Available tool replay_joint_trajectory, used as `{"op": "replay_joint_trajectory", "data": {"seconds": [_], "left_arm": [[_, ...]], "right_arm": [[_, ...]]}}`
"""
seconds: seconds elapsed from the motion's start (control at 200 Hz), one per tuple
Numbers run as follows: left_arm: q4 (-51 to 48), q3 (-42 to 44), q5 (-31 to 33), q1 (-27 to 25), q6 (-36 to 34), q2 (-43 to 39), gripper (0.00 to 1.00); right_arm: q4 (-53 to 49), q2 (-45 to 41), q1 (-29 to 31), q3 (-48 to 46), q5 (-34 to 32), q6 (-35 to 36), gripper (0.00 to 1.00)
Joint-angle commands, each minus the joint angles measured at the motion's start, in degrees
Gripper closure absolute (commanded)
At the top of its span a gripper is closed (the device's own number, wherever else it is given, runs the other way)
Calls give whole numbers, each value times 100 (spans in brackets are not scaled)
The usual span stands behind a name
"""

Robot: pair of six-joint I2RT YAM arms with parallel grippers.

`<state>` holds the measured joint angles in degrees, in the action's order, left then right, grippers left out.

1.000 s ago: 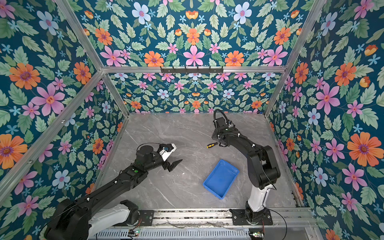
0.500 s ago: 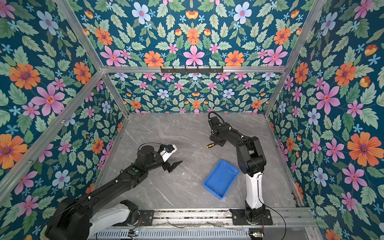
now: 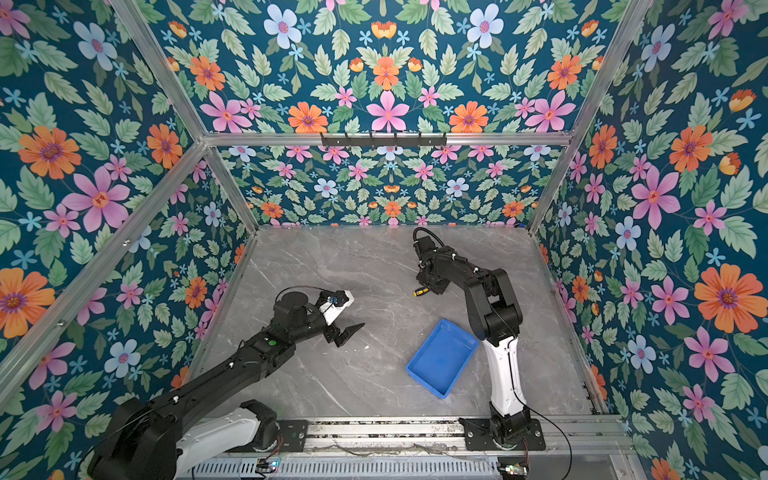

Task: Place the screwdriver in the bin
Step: 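Lower the right gripper onto the screwdriver handle and close while the left arm waits, then lift the screwdriver with the right gripper and carry it toward the blue bin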

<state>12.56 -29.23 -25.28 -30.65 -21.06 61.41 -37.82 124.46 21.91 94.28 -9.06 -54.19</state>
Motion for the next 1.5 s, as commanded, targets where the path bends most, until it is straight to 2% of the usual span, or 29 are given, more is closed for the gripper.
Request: {"op": "replay_joint_trajectory", "data": {"seconds": [0.0,0.17,0.325,0.545,0.795,0.98,1.3,1.375,1.495], "left_arm": [[-138,-66,-88,-20,-51,-116,0],[-526,-148,-350,-75,-62,-396,0],[-684,-157,-174,-223,84,-735,0],[-791,-290,50,-283,84,-1158,0],[-575,-118,-168,-279,242,-1390,0],[-393,-108,-384,-283,340,-1215,0],[-736,-168,-1065,-344,-7,-1302,0],[-573,11,-1033,-338,-228,-1291,0],[-453,321,-617,-344,-738,-1187,0]], "right_arm": [[-182,27,4,-75,52,-103,68],[-177,-40,3,-190,45,-60,88],[-57,-138,-1,-213,53,89,96],[-195,-572,10,-135,228,311,96],[231,-1808,80,-1278,231,310,96],[185,-2689,332,-1975,-121,415,96],[286,-4417,641,-3308,-142,-449,96],[26,-4815,782,-3474,-324,-801,96],[-609,-5297,1146,-3572,-754,-1253,97]]}}
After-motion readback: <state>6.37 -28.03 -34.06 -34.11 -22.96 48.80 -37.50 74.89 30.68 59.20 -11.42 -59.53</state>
